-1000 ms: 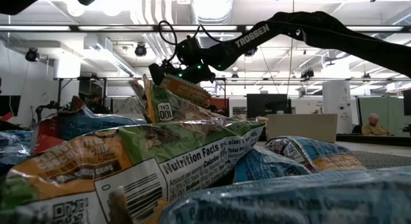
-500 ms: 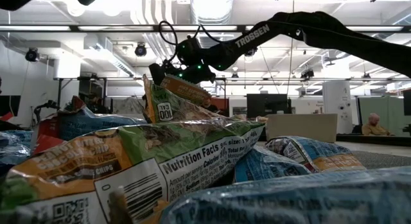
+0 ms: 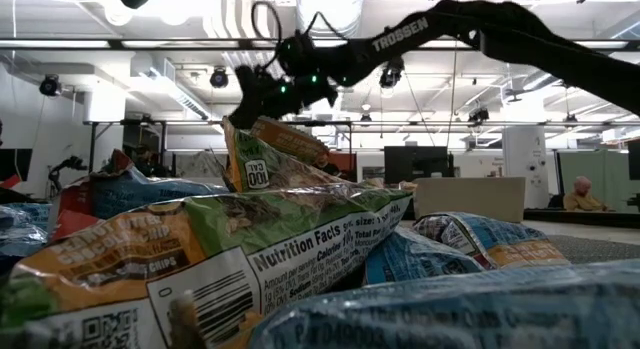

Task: Pick and place Granola Bars by type
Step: Put the blue granola bar into the transparent bin

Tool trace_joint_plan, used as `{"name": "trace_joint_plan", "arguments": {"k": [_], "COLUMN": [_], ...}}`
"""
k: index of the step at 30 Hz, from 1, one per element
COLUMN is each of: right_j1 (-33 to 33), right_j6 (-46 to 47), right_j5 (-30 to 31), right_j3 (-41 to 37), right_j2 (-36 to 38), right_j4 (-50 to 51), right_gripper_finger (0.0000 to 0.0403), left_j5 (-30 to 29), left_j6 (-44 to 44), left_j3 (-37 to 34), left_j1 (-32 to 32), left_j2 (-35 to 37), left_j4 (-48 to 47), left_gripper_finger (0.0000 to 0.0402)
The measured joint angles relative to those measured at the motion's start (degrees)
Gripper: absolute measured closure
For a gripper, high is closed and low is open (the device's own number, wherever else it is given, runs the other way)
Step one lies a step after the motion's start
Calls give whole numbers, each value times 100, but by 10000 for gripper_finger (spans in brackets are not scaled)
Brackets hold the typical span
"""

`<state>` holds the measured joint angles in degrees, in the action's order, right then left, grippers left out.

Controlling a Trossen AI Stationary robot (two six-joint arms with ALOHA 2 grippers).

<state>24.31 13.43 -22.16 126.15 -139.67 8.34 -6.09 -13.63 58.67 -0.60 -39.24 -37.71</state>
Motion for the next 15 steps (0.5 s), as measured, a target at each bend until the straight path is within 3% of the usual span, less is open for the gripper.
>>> {"name": "trace_joint_plan", "arguments": {"k": [15], "right_j1": [-659], "right_j6": [-940], "right_j5": [-39], "right_j3": [2], "right_j2": [1686], "right_j4": [2613], "right_gripper_finger": [394], "left_j5": [1], "left_j6": [9], "left_j3": [0], "left_j1": [-1], "left_j2": [0], "left_j4": [39], "left_gripper_finger": [402]}}
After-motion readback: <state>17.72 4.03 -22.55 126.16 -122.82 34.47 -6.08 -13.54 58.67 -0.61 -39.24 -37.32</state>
